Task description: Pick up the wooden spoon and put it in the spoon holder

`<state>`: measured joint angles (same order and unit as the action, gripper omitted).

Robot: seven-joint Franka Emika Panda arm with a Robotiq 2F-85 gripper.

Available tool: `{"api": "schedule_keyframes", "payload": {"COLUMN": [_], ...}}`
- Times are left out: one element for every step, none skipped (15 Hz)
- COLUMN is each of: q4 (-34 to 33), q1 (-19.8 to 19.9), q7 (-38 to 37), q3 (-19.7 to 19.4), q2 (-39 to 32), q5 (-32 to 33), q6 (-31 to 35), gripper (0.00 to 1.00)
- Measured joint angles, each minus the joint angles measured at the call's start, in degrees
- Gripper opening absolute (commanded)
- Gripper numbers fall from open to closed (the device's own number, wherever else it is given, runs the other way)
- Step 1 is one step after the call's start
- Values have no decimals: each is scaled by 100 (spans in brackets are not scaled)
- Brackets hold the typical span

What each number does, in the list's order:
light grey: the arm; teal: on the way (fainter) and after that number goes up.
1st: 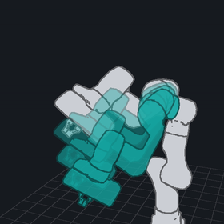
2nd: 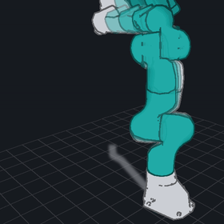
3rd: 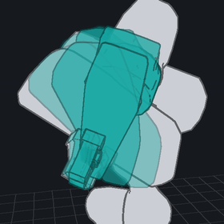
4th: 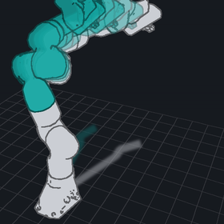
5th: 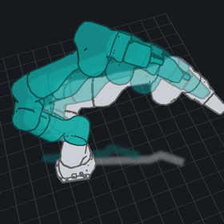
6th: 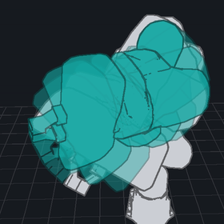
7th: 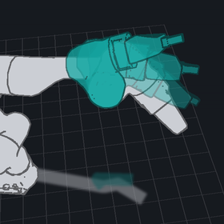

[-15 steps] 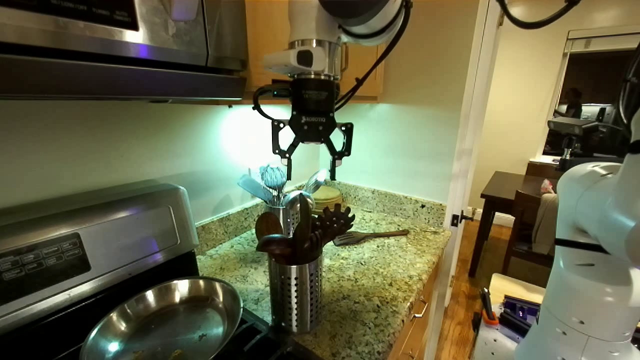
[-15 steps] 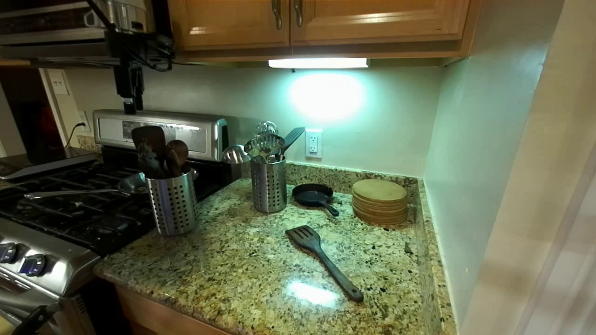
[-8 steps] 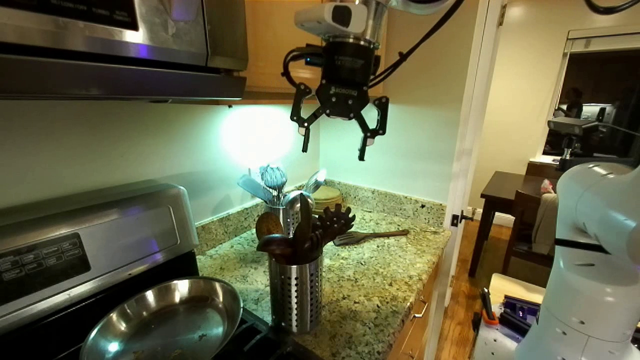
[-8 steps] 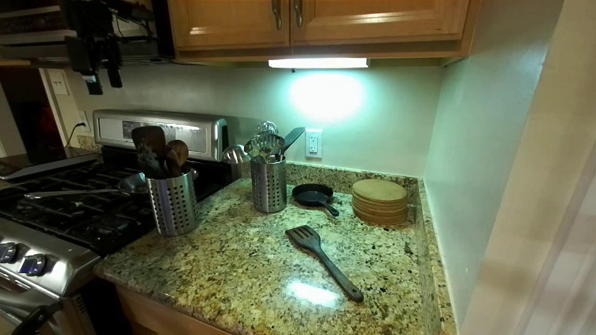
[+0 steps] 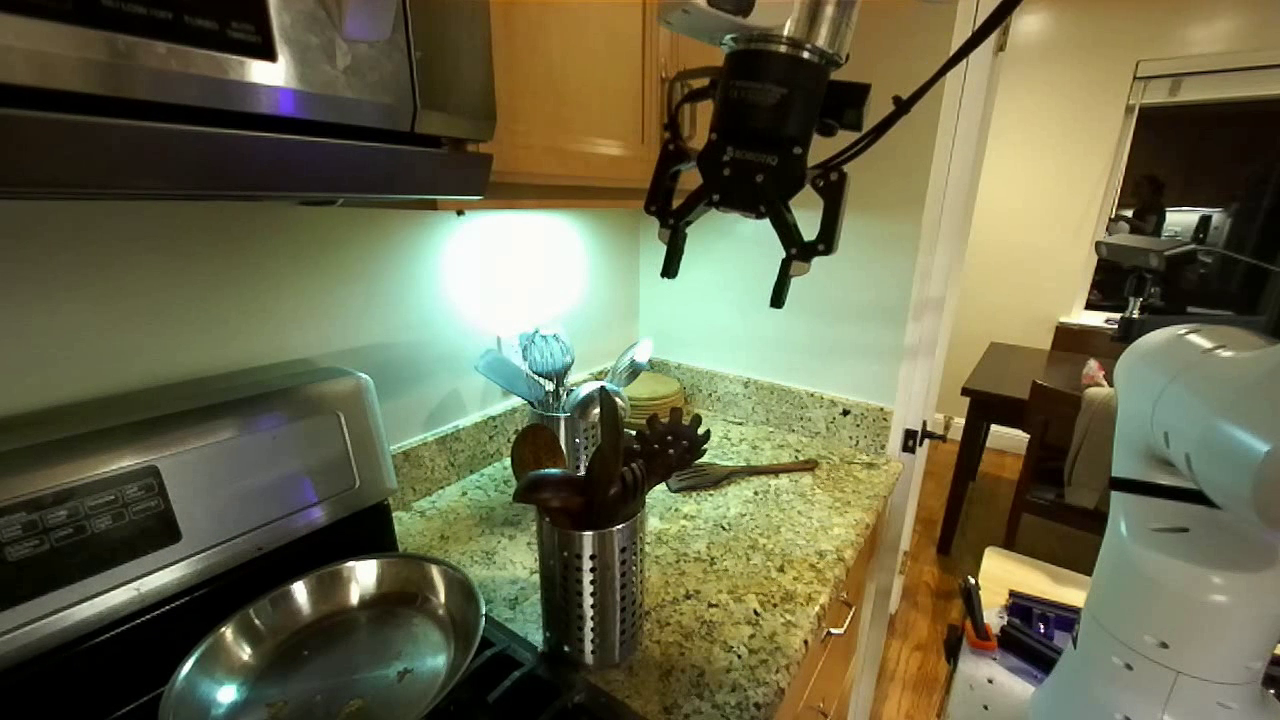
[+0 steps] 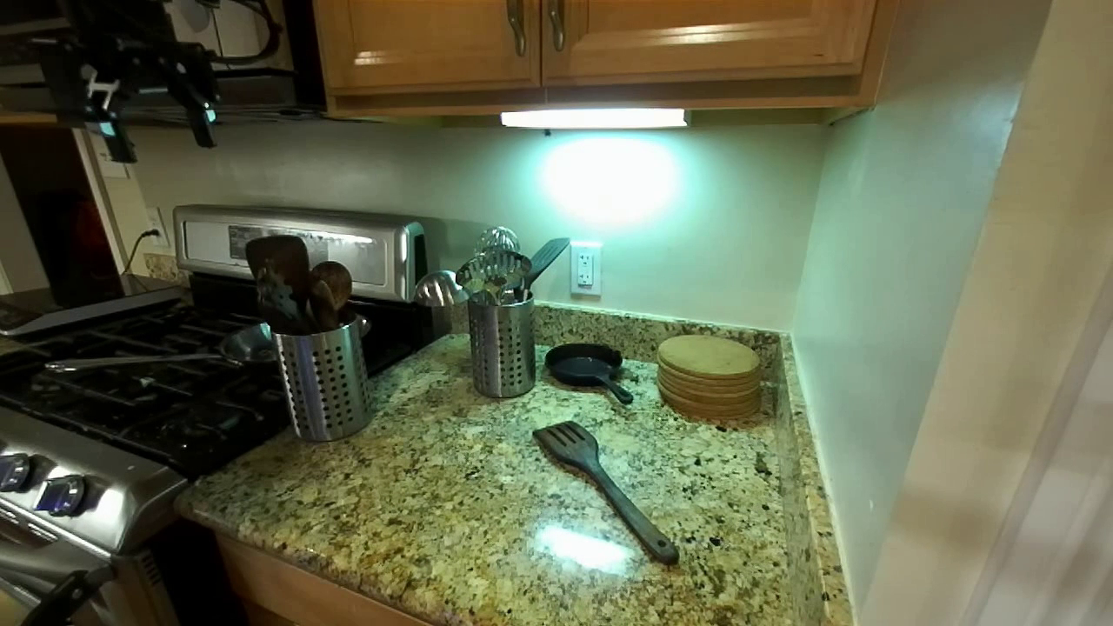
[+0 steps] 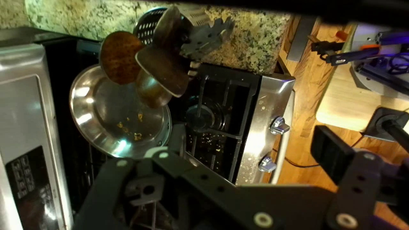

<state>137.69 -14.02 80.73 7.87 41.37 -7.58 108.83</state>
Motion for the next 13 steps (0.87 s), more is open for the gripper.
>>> {"api": "schedule_keyframes", "payload": {"q4": [61,120,174,224,265,304,349,392,436,471,489,491,491], "q1": [20,58,95,139,180,222,262,301,320,331,336,338,340], "q7": [-266,-534,-783,-1026,-1270,-1509,-1753,-2001,-2156,-2237,-2272,-2295,-2310], "q3": [-20,-42,-70,-101,-139,-178,-215,-245,-266,-275,-277,-277,-277], "q2": [65,127,181,229,280,333,386,439,486,521,541,551,552], "q5": [59,133,217,301,387,467,539,594,621,625,626,626,626], "q6": [-12,-28,-48,-77,-124,-182,-235,-277,-297,-304,-308,-311,-312], "gripper": [100,100,100,100,100,100,100,100,100,100,100,100,100]}}
